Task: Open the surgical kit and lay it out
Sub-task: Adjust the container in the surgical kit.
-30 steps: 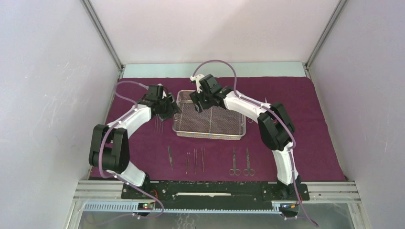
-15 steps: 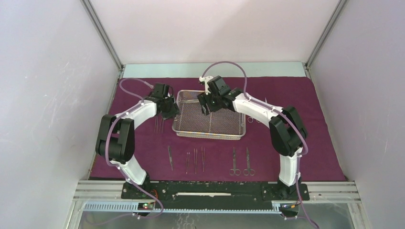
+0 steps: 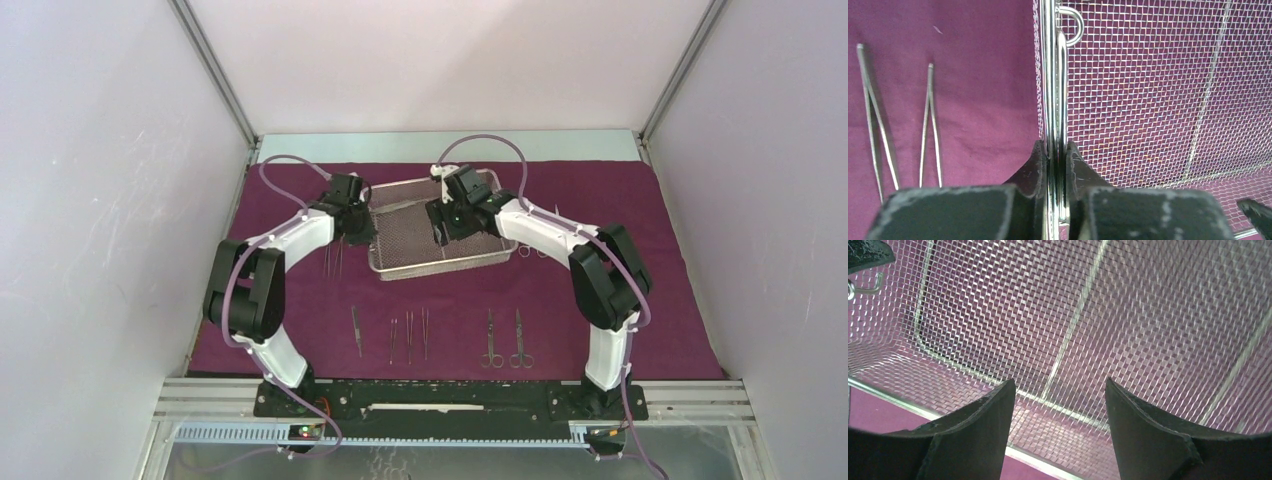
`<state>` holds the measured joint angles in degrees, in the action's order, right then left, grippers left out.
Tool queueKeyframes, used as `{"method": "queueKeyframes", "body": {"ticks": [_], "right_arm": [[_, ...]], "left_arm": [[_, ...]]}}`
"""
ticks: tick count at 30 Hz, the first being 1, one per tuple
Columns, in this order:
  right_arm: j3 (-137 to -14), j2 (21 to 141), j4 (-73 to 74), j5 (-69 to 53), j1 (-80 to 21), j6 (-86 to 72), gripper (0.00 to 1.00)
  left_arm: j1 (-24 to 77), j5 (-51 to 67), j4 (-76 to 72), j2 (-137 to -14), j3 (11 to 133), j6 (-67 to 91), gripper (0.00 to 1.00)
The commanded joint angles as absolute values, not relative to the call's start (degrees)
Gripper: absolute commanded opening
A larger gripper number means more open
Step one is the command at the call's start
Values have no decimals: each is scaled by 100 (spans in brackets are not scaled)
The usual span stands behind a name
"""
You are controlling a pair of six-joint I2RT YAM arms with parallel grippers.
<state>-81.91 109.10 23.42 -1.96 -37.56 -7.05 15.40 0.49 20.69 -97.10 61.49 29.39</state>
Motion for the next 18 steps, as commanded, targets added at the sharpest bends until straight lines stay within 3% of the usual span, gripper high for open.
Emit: {"method": "queueKeyframes", "body": {"ticks": [1,12,18], "right_arm": [[-8192,10588,2250,-103,-3736,-873,74],[-8122,10793,2076,-49,-3832,-1078,73],[-8105,11021,2090,583,-3975,-1661,73]], "left_arm": [[1474,-266,1576,-9563,6201,3199,1],[1655,-194,96,-8848,5437,2392,0],[1689,-175,-569,-8501,5069,2104,0]]}}
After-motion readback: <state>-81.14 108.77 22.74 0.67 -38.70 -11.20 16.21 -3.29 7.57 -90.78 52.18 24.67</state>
